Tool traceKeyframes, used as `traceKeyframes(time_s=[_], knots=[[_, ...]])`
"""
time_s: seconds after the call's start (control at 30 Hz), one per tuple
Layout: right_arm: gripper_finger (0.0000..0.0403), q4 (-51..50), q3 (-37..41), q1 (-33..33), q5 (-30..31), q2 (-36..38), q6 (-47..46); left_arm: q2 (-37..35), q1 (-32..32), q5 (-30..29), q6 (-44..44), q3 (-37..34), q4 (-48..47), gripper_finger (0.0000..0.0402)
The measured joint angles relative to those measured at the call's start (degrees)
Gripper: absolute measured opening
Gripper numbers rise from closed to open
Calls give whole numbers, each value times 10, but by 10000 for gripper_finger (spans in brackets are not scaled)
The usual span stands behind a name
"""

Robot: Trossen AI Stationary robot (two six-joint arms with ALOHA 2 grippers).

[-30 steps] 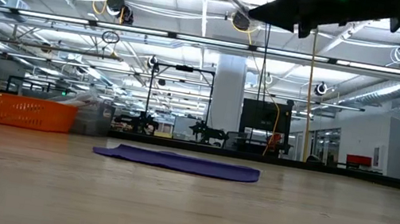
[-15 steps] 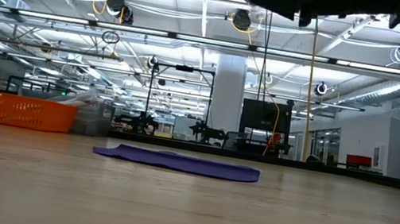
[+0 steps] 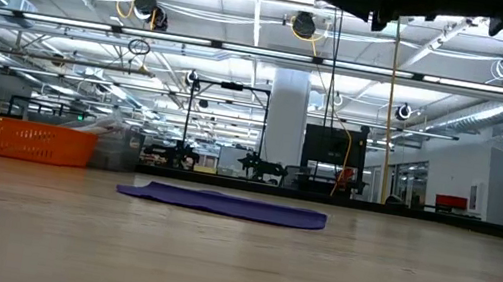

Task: Pick & Place Toothbrushes
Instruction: Put the purple toothbrush into the orange bin

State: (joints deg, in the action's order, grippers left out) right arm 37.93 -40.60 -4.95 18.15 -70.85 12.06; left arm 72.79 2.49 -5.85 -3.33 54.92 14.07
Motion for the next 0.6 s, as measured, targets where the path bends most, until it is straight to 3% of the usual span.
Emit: traceKeyframes(time_s=[0.37,0.43,0.6], knots=[[3,-7,0,-1,-7,-23,-12,0,2,-4,-9,0,20,169],[3,-5,0,-1,-7,-23,-10,0,2,-5,-10,0,19,139],[3,-2,0,1,-1,-24,-8,0,0,4,-16,0,8,20]])
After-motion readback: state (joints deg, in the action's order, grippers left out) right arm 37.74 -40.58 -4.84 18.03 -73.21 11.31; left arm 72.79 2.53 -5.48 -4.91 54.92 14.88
